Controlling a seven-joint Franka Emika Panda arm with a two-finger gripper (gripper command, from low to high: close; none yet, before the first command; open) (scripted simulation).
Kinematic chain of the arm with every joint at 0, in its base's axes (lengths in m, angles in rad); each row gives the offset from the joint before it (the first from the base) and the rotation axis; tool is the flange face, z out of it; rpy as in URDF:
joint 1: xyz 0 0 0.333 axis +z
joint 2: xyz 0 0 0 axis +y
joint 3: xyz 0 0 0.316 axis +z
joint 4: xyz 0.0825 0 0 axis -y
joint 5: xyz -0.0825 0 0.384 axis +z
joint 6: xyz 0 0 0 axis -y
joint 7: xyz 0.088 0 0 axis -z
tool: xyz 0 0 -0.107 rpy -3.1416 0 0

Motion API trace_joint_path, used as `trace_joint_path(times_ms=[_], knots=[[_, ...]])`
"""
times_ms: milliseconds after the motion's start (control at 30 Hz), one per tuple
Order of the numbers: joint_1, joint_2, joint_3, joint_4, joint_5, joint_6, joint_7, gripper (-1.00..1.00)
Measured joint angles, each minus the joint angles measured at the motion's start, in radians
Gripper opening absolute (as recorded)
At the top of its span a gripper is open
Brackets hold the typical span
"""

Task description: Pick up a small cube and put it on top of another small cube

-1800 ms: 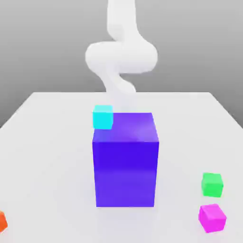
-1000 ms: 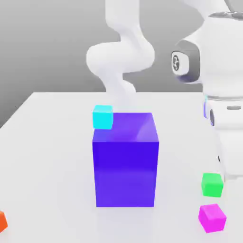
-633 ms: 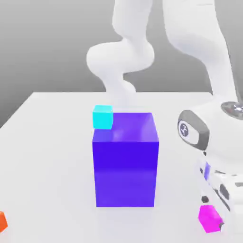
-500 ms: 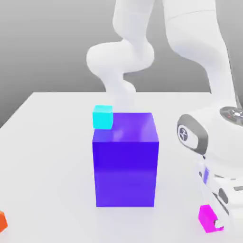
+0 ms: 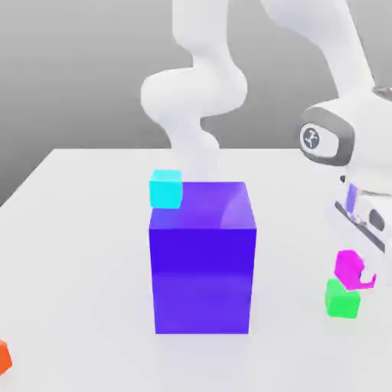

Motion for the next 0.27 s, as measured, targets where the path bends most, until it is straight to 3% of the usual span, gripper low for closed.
trace_joint_path(times_ms=[167,200,267], knots=[[0.0,0.141,-0.028,-0.007,-0.032,0.147,0.035,-1.0],[0.002,0.163,-0.032,-0.006,-0.037,0.168,0.039,1.0],[0.002,0.163,-0.032,-0.006,-0.037,0.168,0.039,1.0]])
